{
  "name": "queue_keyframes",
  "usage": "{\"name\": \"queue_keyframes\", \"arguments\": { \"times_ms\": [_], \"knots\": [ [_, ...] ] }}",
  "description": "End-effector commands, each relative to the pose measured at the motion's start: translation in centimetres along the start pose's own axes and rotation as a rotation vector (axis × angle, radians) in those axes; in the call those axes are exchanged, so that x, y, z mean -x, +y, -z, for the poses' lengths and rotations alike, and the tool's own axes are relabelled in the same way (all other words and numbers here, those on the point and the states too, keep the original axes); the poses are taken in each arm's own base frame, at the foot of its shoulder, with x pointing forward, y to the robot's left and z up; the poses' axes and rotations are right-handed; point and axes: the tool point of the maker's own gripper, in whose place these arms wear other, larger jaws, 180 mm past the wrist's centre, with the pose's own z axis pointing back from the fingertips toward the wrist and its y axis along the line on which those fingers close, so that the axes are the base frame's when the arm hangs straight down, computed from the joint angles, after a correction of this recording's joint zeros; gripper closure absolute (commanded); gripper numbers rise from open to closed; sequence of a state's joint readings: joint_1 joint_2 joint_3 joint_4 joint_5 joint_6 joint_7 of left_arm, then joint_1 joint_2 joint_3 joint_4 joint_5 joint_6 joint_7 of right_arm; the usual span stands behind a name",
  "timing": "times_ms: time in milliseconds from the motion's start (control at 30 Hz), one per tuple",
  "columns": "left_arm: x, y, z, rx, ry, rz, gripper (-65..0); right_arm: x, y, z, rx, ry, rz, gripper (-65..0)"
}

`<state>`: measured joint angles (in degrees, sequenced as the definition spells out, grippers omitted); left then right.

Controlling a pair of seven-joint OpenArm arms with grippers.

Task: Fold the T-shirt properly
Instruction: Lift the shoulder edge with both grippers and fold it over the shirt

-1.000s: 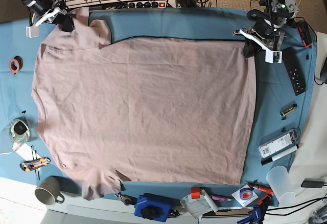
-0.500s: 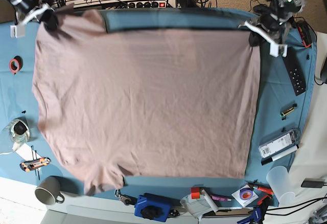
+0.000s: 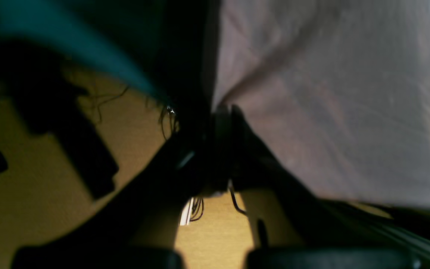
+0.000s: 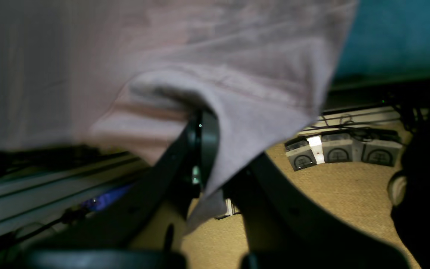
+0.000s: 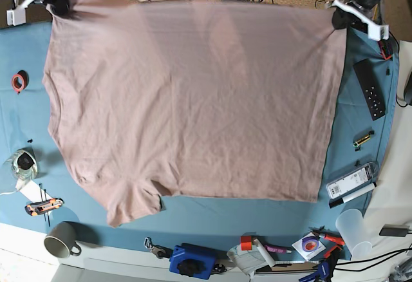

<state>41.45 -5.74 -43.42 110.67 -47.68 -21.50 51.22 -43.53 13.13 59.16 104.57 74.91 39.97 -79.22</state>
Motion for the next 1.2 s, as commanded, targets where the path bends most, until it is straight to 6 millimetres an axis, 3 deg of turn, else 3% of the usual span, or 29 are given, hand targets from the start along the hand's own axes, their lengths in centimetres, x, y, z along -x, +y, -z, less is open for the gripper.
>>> {"name": "queue_keyframes", "arguments": {
  "times_ms": [0, 300, 433, 633, 867, 1067, 1167],
  "knots": [
    [-0.9, 0.6, -0.7, -0.019, -0.032, 0.006, 0.0, -1.2, -0.3, -0.8, 0.016, -0.036, -0.025, 0.0],
    [-2.5, -1.0, -1.4, 0.053, -0.076, 0.035, 0.0, -3.0, 0.0, -0.1, 0.003, -0.094, -0.039, 0.0],
    [-4.1, -2.0, -1.5, 0.066, -0.12, 0.066, 0.0, -4.1, -0.2, 0.7, 0.021, -0.116, -0.059, 0.0],
    [-6.9, -1.9, -0.5, 0.024, -0.178, 0.097, 0.0, -5.5, -0.4, 1.9, 0.047, -0.147, -0.091, 0.0],
    [-10.1, -2.4, -0.1, 0.026, -0.253, 0.183, 0.0, -7.0, 0.7, 4.5, 0.032, -0.155, -0.145, 0.0],
    [-11.0, -4.8, 2.0, 0.044, -0.225, 0.365, 0.0, -9.3, 1.6, 6.9, 0.043, -0.182, -0.217, 0.0],
    [-12.4, -4.9, 2.8, -0.009, -0.256, 0.361, 0.0, -10.0, 2.6, 8.4, 0.034, -0.166, -0.256, 0.0]
  ]
}}
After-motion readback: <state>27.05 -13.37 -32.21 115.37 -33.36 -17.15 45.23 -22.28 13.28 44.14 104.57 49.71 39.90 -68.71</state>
